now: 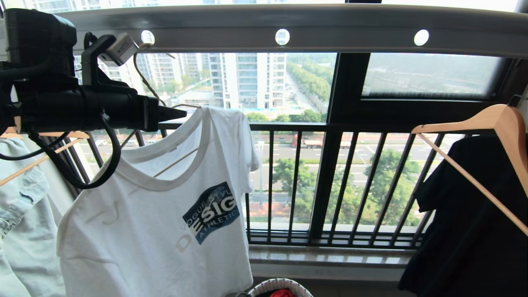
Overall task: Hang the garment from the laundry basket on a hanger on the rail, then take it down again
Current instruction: Take the clothes off the clothes rack
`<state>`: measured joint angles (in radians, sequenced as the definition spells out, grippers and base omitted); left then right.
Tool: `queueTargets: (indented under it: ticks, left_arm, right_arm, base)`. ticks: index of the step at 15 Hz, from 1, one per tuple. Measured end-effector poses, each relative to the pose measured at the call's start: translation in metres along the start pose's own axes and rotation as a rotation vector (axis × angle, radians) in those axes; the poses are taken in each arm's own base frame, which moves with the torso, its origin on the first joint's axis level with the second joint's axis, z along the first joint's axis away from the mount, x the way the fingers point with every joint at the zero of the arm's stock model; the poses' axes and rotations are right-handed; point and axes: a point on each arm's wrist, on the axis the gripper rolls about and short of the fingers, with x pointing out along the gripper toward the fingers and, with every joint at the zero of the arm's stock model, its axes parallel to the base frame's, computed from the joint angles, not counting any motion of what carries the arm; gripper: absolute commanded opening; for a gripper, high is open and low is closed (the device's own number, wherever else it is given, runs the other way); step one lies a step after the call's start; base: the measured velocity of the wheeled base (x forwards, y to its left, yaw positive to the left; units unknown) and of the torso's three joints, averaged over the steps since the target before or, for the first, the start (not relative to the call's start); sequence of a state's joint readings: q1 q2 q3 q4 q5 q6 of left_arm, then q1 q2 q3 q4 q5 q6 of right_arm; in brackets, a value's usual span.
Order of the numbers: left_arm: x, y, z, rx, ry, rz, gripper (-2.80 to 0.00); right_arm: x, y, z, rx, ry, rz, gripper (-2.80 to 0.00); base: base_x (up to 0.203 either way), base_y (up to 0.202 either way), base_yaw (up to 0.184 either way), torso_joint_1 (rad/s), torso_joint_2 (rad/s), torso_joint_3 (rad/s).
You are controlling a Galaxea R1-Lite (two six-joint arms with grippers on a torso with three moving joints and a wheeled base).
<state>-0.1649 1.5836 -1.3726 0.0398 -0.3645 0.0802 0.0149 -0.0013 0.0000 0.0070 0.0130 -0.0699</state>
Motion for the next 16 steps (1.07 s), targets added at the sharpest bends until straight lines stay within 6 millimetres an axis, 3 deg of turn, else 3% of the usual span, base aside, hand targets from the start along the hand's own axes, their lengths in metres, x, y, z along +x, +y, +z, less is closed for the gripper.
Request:
queueTargets:
  ticks: [7, 16]
  left_arm:
    - [-0.005, -0.002, 0.003, 0.014, -0.035, 0.003, -2.8]
    - [-0.029, -0.01, 0.006, 0.026, -0.065, 0.01, -2.8]
  right_arm:
    - [0.0, 0.0, 0.0, 0.0, -0.001, 0.0, -2.8]
    - [0.0, 0.0, 0.0, 0.0, 0.0, 0.0, -2.8]
  base:
    - [0.0, 0.0, 0.0, 0.0, 0.0, 0.0]
    - [0.0, 0.0, 0.0, 0.0, 0.0, 0.0]
